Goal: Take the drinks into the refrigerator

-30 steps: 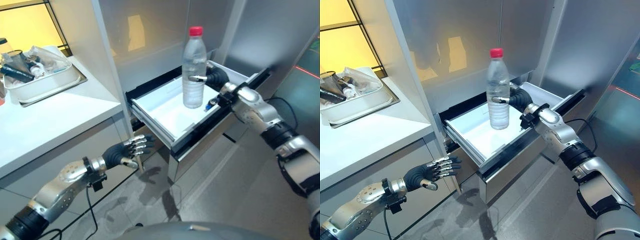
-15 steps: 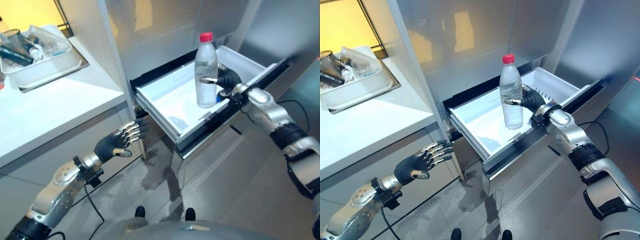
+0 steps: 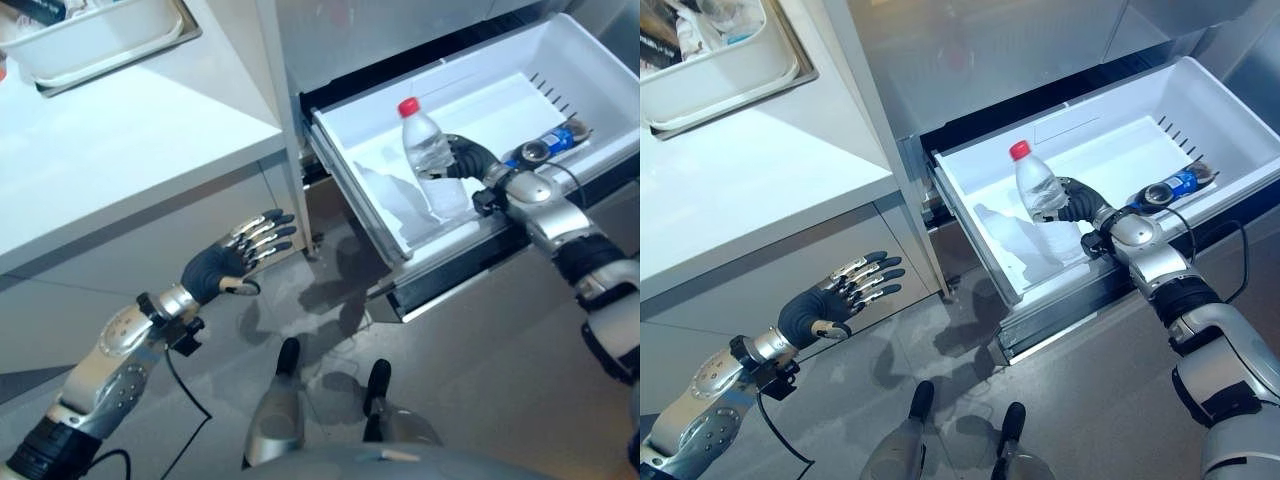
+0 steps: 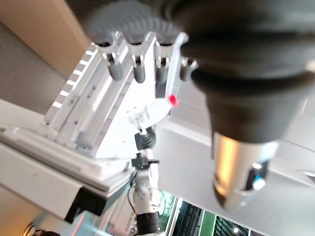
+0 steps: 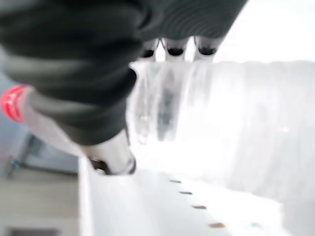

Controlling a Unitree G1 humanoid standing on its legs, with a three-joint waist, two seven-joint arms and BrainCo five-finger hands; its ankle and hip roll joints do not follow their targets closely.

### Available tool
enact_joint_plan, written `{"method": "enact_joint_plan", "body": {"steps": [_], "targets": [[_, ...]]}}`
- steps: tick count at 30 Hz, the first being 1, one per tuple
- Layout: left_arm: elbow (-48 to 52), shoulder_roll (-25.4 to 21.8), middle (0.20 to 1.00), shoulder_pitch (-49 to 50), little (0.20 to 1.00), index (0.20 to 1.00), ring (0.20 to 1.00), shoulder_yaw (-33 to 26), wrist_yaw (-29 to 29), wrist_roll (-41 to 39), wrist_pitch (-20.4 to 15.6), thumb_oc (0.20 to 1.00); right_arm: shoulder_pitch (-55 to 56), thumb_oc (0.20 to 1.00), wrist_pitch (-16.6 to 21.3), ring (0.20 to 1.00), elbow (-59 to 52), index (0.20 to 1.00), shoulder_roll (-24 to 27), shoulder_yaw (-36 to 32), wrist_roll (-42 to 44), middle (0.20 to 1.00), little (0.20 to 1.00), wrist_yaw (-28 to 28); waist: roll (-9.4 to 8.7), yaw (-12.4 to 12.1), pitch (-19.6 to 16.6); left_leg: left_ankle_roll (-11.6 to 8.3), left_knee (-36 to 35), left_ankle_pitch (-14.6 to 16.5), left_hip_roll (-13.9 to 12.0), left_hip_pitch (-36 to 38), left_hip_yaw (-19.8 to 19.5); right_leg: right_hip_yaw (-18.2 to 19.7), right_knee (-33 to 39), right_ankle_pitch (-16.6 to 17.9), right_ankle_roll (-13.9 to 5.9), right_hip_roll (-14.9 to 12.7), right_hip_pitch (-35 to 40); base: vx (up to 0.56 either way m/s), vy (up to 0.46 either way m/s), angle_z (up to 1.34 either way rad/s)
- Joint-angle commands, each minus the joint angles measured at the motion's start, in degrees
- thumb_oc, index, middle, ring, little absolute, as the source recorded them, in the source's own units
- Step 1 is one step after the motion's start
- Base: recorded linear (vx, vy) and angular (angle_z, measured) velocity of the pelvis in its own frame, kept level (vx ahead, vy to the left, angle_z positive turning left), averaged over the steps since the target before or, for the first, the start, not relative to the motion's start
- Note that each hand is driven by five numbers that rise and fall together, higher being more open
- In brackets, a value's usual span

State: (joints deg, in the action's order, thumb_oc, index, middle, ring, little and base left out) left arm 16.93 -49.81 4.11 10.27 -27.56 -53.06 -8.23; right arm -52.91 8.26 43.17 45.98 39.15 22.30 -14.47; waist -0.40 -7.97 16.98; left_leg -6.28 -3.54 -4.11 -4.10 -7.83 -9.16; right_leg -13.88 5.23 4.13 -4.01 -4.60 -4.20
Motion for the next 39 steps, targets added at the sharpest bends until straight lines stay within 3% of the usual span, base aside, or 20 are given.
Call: {"method": "enact_joint_plan", "body": {"steps": [1, 8, 21, 22, 23, 24, 33, 39], "targets": [[5.19, -2.59, 1.0, -0.98, 1.0, 1.0, 1.0, 0.8, 0.06, -0.08, -3.76, 1.0, -9.11, 0.2, 4.12, 0.2, 0.47, 0.2, 2.99, 4.39, -9.47, 0.2, 0.2, 2.22, -1.34, 0.54, -0.46, 5.1, 0.82, 2.82, 4.49, 2.12, -0.92, -1.36, -8.38, -7.31, 0.85, 1.15, -2.2, -0.02, -0.02, 0.19], [5.94, -1.68, 1.0, -3.3, 1.0, 1.0, 1.0, 1.63, 1.28, 1.92, -4.14, 1.0, -8.94, 0.2, 2.9, 0.2, 4.74, 0.2, 0.04, 8.14, -22.41, 0.2, 0.2, 1.33, -0.43, 0.58, 1.4, 4.81, 0.58, 2.19, 4.6, 0.96, -1.88, -2.48, -9.15, -7.62, 0.89, 0.89, -3.46, -0.01, -0.017, 0.13], [6.36, 0.03, 1.0, -4.28, 1.0, 1.0, 1.0, 2.04, 1.45, 3.65, -4.45, 1.0, -5.65, 0.2, 2.53, 0.2, 8.56, 0.2, -3.6, 8.51, -29.19, 0.2, 0.2, -0.62, 0.43, 0.78, 2.32, 4.87, 0.28, 2.13, 4.74, 1.17, -2.86, -3.42, -9.23, -8.13, 1.1, 0.76, -3.01, -0.01, -0.01, 0.04], [6.19, 0.19, 1.0, -4.49, 1.0, 1.0, 1.0, 2.23, 1.33, 3.8, -4.49, 1.0, -5.81, 0.291, 2.45, 0.291, 8.63, 0.291, -3.73, 8.7, -29.61, 0.291, 0.291, -0.89, 0.4, 0.86, 2.32, 4.89, 0.31, 2.19, 4.76, 1.24, -2.8, -3.4, -9.21, -8.13, 1.1, 0.77, -2.92, -0.01, 0.01, 0.03], [6.02, 0.26, 1.0, -4.75, 1.0, 1.0, 1.0, 2.43, 1.26, 3.86, -4.42, 1.0, -5.85, 0.947, 2.47, 0.947, 8.59, 0.947, -3.8, 8.87, -29.71, 0.947, 0.947, -1.14, 0.4, 0.87, 2.39, 4.93, 0.26, 2.22, 4.77, 1.41, -2.78, -3.37, -9.14, -8.1, 1.07, 0.8, -2.76, 0.0, 0.0, 0.0], [6.01, 0.36, 1.0, -4.8, 1.0, 1.0, 1.0, 2.42, 1.15, 3.84, -4.38, 1.0, -5.45, 1.0, 2.37, 1.0, 8.65, 1.0, -3.72, 8.46, -28.99, 1.0, 1.0, -1.44, 0.35, 0.9, 2.32, 4.96, 0.3, 2.32, 4.78, 1.52, -2.81, -3.37, -9.05, -8.1, 1.06, 0.78, -2.59, 0.0, 0.0, 0.0], [6.21, -0.18, 1.0, -4.54, 1.0, 1.0, 1.0, 1.61, 0.42, 3.69, -3.68, 1.0, -5.26, 1.0, 2.3, 1.0, 6.39, 1.0, -2.95, 7.23, -28.34, 1.0, 1.0, -1.09, -0.45, 0.88, 1.84, 5.06, 0.79, 2.82, 5.03, 2.16, -2.75, -3.63, -8.18, -7.98, 1.15, 0.7, -1.1, 0.0, 0.002, 0.0], [6.19, -0.62, 1.0, -4.32, 1.0, 1.0, 1.0, 1.17, -0.54, 3.47, -3.09, 1.0, -6.39, 1.0, 2.55, 1.0, 2.62, 1.0, 0.23, 7.64, -28.73, 1.0, 1.0, -1.79, -1.47, 0.98, 1.06, 5.18, 1.02, 3.3, 5.16, 3.06, -2.65, -3.6, -7.68, -7.68, 1.03, 0.47, 0.14, -0.01, 0.006, 0.01]]}}
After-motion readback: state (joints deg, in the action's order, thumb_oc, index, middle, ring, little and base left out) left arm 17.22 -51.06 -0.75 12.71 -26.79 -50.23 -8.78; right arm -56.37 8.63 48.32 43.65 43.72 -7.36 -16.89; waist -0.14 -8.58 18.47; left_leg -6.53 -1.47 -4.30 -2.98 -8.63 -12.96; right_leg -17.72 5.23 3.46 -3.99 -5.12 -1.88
